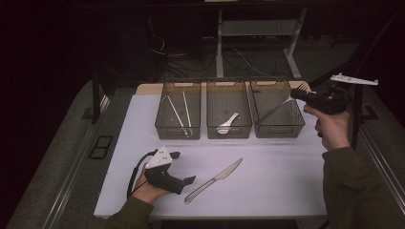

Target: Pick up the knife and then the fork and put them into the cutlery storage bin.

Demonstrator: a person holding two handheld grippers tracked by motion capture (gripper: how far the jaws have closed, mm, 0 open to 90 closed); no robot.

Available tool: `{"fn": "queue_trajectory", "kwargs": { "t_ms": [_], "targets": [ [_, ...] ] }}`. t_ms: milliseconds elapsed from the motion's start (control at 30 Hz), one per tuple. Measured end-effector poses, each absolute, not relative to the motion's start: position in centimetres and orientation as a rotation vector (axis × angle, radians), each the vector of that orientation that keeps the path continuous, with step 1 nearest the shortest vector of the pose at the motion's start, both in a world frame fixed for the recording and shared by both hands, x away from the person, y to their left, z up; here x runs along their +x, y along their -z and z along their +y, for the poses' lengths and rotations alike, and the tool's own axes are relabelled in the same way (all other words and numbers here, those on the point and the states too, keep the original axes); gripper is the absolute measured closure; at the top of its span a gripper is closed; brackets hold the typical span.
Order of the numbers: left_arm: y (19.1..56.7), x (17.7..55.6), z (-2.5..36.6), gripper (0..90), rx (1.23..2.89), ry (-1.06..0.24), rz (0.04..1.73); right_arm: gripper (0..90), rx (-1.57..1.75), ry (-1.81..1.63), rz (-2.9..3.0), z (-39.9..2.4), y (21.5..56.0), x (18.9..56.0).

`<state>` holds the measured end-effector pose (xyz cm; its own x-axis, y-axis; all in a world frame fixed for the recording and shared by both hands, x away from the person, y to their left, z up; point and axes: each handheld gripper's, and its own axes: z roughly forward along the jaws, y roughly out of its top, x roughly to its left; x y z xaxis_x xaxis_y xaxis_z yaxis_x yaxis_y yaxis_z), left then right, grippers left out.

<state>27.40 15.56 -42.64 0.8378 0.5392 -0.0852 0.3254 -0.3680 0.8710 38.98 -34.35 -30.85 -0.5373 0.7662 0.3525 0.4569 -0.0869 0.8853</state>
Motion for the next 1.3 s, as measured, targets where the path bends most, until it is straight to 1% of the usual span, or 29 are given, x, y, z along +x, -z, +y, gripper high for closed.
{"fn": "queue_trajectory", "kwargs": {
  "t_ms": [200,367,600,867,1033,1100,1300],
  "targets": [
    [42.7,27.4,15.3,0.0,2.006,-0.243,0.636,85.7,1.385,-1.587,1.885,-36.0,30.9,40.1],
    [42.8,27.5,15.2,0.0,2.01,-0.221,0.647,85.7,1.436,-1.516,1.915,-36.4,32.0,41.5],
    [42.9,27.5,15.2,0.0,2.021,-0.216,0.644,85.6,1.502,-1.467,1.995,-35.8,34.2,43.3],
    [42.9,27.4,15.0,0.0,2.023,-0.208,0.641,85.6,1.514,-1.429,2.076,-34.2,35.5,44.5],
    [42.9,27.4,15.0,0.0,2.019,-0.206,0.642,85.6,1.533,-1.371,2.084,-33.9,36.5,45.2],
    [42.9,27.5,15.0,0.0,2.025,-0.206,0.637,85.6,1.551,-1.404,2.065,-34.0,37.0,45.6],
    [42.9,27.5,14.9,0.0,2.026,-0.205,0.637,82.3,1.584,-1.354,2.031,-34.3,38.1,46.6]
  ]
}}
